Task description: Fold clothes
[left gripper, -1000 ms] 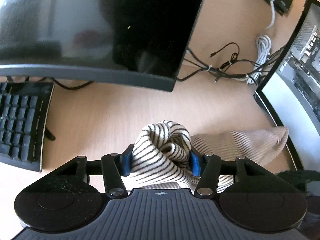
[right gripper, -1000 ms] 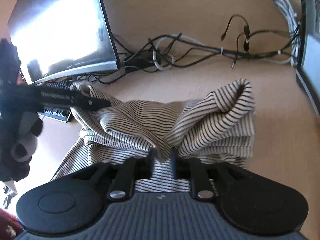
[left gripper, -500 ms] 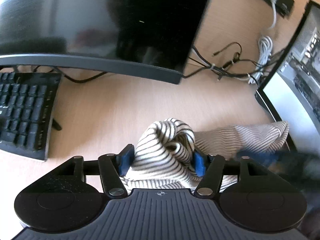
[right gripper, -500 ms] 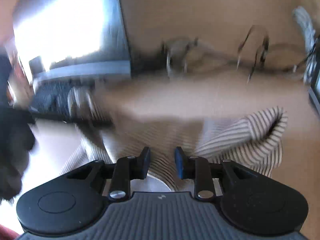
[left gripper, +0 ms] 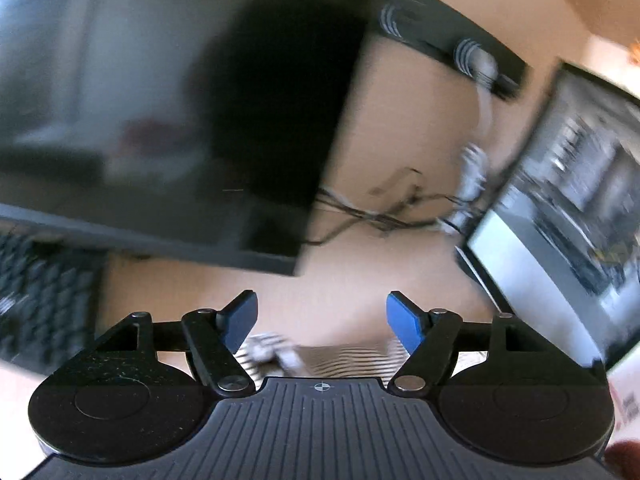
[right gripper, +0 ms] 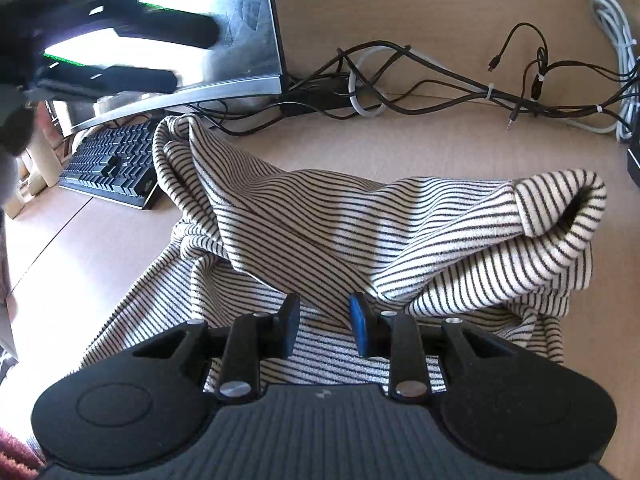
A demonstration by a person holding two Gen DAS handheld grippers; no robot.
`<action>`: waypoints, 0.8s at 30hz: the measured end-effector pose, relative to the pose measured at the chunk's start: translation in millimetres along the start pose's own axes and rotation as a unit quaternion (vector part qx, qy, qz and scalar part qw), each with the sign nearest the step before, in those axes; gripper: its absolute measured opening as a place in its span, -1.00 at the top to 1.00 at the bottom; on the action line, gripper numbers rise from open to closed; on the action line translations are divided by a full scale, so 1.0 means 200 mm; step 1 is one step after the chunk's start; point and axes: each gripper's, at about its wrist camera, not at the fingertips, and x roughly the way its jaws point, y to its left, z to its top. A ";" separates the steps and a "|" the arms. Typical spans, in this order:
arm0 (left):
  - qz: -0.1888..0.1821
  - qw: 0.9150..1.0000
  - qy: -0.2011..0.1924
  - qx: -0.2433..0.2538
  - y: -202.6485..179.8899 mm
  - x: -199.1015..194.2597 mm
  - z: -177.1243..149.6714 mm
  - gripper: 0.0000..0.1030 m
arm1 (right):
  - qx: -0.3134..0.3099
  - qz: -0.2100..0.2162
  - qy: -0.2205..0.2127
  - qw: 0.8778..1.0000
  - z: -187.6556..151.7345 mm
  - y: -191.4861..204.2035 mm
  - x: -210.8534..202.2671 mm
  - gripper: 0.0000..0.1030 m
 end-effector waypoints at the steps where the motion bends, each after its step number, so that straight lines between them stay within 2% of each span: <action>1: -0.007 1.000 0.005 0.013 -0.04 0.04 -0.01 -0.52 | 0.000 0.001 0.000 1.000 0.00 0.00 0.00 0.48; 5: -0.015 0.998 0.064 0.012 -0.06 0.21 -0.09 -0.49 | 0.000 0.003 -0.003 1.000 0.00 0.00 -0.02 0.48; 10: -0.032 0.993 0.113 -0.021 0.01 0.24 -0.25 -0.50 | 0.020 0.011 -0.018 1.000 0.00 -0.05 -0.11 0.46; 12: -0.041 0.992 0.111 -0.033 0.05 0.23 -0.28 -0.50 | 0.013 0.012 -0.036 0.999 0.02 -0.05 -0.20 0.42; 14: -0.046 0.992 0.110 -0.043 0.06 0.22 -0.28 -0.50 | 0.009 0.016 -0.064 0.998 0.07 -0.06 -0.30 0.24; 18: -0.042 0.992 0.109 -0.040 0.04 0.25 -0.27 -0.52 | 0.027 0.007 -0.119 0.992 0.21 -0.09 -0.41 0.06; 21: -0.042 0.992 0.111 -0.035 0.03 0.23 -0.28 -0.58 | 0.035 -0.037 -0.119 0.992 0.27 -0.13 -0.32 0.05; 24: -0.042 0.992 0.112 -0.031 0.03 0.21 -0.29 -0.60 | 0.052 -0.076 -0.085 0.992 0.28 -0.19 -0.19 0.05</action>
